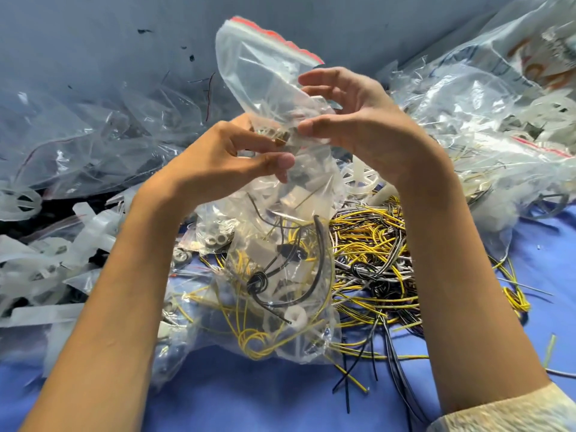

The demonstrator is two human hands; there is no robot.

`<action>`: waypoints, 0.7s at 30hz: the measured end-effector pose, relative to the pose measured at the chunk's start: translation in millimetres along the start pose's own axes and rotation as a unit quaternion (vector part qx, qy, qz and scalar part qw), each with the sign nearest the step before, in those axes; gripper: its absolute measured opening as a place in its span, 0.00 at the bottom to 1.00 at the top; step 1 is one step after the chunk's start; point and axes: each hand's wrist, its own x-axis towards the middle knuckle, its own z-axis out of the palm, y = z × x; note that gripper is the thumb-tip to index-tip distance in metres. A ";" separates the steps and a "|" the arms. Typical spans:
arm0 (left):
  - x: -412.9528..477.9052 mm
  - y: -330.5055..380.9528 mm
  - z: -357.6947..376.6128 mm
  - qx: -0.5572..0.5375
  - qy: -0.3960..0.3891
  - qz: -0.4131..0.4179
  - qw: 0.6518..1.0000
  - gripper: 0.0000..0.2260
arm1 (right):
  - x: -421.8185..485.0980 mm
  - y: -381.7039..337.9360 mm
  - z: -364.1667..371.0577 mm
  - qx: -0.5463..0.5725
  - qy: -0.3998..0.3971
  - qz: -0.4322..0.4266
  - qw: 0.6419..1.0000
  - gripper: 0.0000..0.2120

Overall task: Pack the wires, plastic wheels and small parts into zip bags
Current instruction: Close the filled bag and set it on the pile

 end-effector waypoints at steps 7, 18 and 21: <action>1.4 8.1 1.5 0.042 0.034 0.030 0.998 0.08 | -1.2 2.1 -2.6 -0.089 -0.057 0.068 0.992 0.29; -2.8 26.3 -4.8 0.154 -0.061 -0.054 0.985 0.14 | -4.5 -1.1 2.0 -0.049 -0.014 0.023 0.998 0.06; -8.3 28.3 -11.3 0.180 -0.137 -0.068 0.972 0.05 | -3.6 -1.9 3.7 -0.018 -0.006 0.004 1.000 0.04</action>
